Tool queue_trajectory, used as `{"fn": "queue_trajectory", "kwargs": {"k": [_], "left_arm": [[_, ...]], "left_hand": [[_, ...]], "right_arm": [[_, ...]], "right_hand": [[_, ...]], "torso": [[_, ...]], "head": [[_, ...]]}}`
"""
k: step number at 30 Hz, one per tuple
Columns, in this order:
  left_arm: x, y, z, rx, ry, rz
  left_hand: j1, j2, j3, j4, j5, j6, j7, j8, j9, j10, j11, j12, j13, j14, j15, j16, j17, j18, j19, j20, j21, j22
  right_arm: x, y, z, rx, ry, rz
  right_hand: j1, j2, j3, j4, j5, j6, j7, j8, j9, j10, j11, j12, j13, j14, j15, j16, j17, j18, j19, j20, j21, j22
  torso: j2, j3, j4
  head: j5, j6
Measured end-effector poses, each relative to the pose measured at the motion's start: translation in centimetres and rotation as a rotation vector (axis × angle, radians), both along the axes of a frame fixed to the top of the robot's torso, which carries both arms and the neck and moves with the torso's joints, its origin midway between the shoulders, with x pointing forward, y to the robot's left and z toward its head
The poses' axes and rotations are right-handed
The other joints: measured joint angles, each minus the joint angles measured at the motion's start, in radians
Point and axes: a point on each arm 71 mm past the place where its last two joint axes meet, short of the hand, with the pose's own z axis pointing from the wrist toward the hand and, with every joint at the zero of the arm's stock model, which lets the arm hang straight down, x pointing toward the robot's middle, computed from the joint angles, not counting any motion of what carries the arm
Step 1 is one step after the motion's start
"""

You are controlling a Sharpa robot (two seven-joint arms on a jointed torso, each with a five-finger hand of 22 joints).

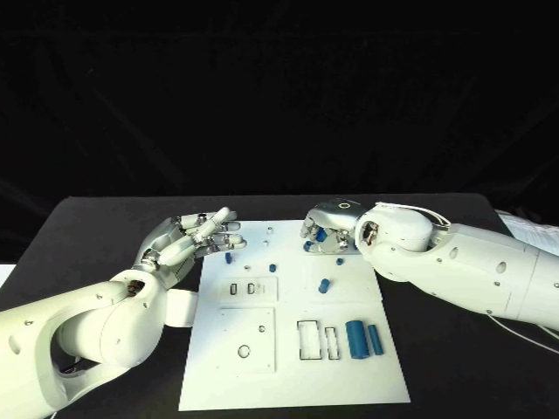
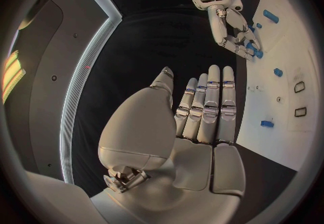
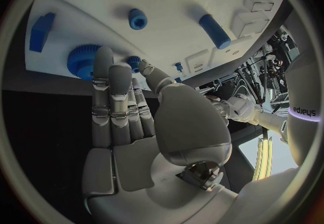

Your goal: Assemble the parts on the task board

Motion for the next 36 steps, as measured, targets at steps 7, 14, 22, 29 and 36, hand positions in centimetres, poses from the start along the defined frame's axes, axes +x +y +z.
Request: {"fn": "queue_trajectory", "kwargs": {"k": [7, 14, 22, 29, 36], "left_arm": [[0.0, 0.04, -0.01, -0.002, 0.002, 0.0], [-0.01, 0.08, -0.01, -0.003, 0.004, -0.001], [-0.03, 0.07, -0.02, -0.003, 0.007, -0.004], [-0.01, 0.08, -0.06, -0.003, 0.011, -0.006], [0.02, 0.11, -0.11, -0.001, 0.016, -0.006]], "left_hand": [[0.0, 0.0, 0.0, 0.0, 0.0, 0.0, 0.0, 0.0, 0.0, 0.0, 0.0, 0.0, 0.0, 0.0, 0.0, 0.0, 0.001, 0.0, 0.0, 0.0, 0.0, 0.0], [0.0, 0.0, 0.0, 0.0, 0.0, 0.0, 0.0, -0.004, 0.0, 0.0, 0.0, 0.0, 0.0, 0.0, 0.0, 0.0, 0.002, 0.0, 0.0, 0.0, 0.0, 0.0], [0.0, 0.0, -0.003, -0.003, 0.0, 0.0, 0.0, -0.003, 0.0, 0.0, 0.0, 0.0, 0.0, 0.0, 0.0, 0.0, 0.002, 0.0, 0.0, 0.0, 0.0, -0.001], [0.0, 0.0, 0.0, -0.005, 0.0, 0.0, 0.0, -0.003, 0.0, 0.0, 0.0, 0.0, 0.0, 0.0, 0.0, -0.005, 0.003, 0.0, 0.0, 0.0, 0.0, -0.001], [0.004, 0.004, 0.0, -0.005, 0.0, 0.0, 0.0, -0.003, 0.0, 0.0, 0.0, -0.004, 0.0, 0.0, 0.0, -0.005, 0.004, 0.0, 0.0, 0.0, 0.0, -0.002]], "right_arm": [[0.04, 0.06, -0.13, -0.025, 0.003, -0.002], [0.12, 0.18, -0.22, -0.043, 0.005, -0.001], [0.4, 0.3, -0.05, -0.046, -0.001, -0.004], [0.45, 0.14, 0.06, -0.035, -0.016, -0.011], [0.08, 0.4, 0.38, 0.013, -0.047, -0.014]], "right_hand": [[0.004, -0.004, 0.058, 0.023, -0.013, 0.018, -0.004, 0.0, 0.002, 0.018, -0.007, 0.0, 0.0, 0.0, 0.0, 0.167, 0.167, 0.0, 0.0, 0.0, 0.057, 0.035], [0.008, -0.008, 0.1, 0.042, -0.027, 0.044, -0.006, 0.0, 0.004, 0.039, -0.011, 0.0, 0.001, 0.004, -0.004, 0.259, 0.26, 0.0, 0.0, 0.0, 0.1, 0.062], [0.008, -0.008, 0.132, 0.069, -0.047, 0.074, -0.014, 0.003, 0.007, 0.068, -0.02, 0.0, 0.002, 0.002, -0.009, 0.341, 0.349, 0.0, 0.0, 0.0, 0.153, 0.109], [-0.011, -0.027, 0.14, 0.105, -0.062, 0.083, -0.018, 0.005, 0.015, 0.076, -0.021, 0.0, 0.002, 0.003, -0.011, 0.375, 0.383, 0.0, 0.0, 0.0, 0.192, 0.149], [-0.011, -0.027, 0.153, 0.127, -0.058, 0.097, -0.021, 0.004, 0.015, 0.088, -0.026, 0.0, 0.003, 0.0, -0.014, 0.403, 0.418, 0.0, 0.0, 0.0, 0.228, 0.194]], "torso": [[0.005, -0.0007, 0.0018], [0.01, -0.0008, 0.0017], [0.014, -0.0004, 0.0035], [0.016, -0.0007, 0.0036], [0.019, -0.0012, 0.0053]], "head": [[-0.001, -0.001], [-0.001, 0.0], [-0.004, -0.004], [-0.003, -0.004], [-0.002, 0.001]]}}
